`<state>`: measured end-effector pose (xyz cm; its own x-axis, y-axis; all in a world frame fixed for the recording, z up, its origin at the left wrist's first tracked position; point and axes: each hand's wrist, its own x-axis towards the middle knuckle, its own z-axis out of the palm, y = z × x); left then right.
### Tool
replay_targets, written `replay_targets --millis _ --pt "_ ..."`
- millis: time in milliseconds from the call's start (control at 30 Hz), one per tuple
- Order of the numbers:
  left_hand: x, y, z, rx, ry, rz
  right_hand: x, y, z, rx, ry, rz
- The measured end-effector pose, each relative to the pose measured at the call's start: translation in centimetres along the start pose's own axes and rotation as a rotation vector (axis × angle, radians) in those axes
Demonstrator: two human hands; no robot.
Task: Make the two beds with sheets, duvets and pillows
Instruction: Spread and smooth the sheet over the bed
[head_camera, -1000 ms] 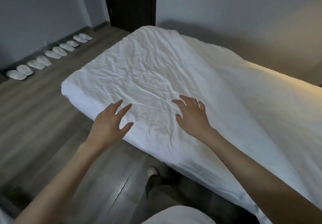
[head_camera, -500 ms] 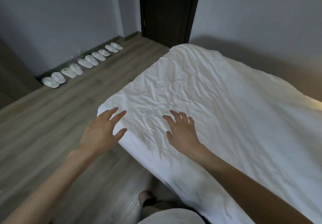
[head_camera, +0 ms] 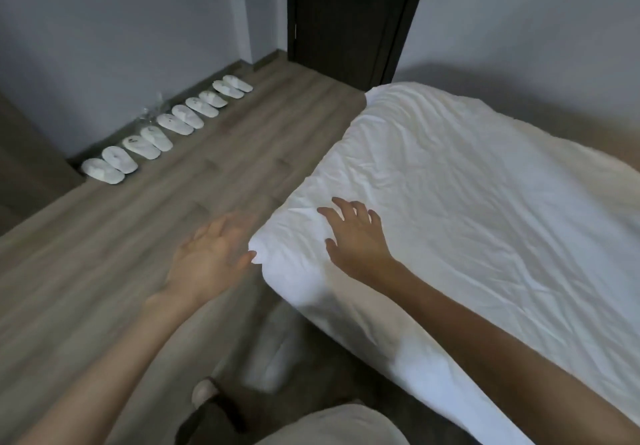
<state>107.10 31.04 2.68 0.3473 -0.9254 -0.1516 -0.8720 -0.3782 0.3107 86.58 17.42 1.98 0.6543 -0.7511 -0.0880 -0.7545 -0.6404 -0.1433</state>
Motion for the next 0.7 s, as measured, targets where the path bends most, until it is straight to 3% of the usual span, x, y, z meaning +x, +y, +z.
replay_targets --millis 267,500,700 --pt "5.6 -10.1 -4.7 0.109 -0.036 0.327 4.0 -8.8 1.3 0.01 -0.022 0.178" --pt "14.2 -11.0 -6.2 0.148 -0.171 0.535 7.4 -10.5 2.5 0.162 -0.058 0.426" --pt "24.1 -9.0 -6.9 0.225 -0.228 0.692 13.5 -9.4 4.2 0.22 0.069 0.6"
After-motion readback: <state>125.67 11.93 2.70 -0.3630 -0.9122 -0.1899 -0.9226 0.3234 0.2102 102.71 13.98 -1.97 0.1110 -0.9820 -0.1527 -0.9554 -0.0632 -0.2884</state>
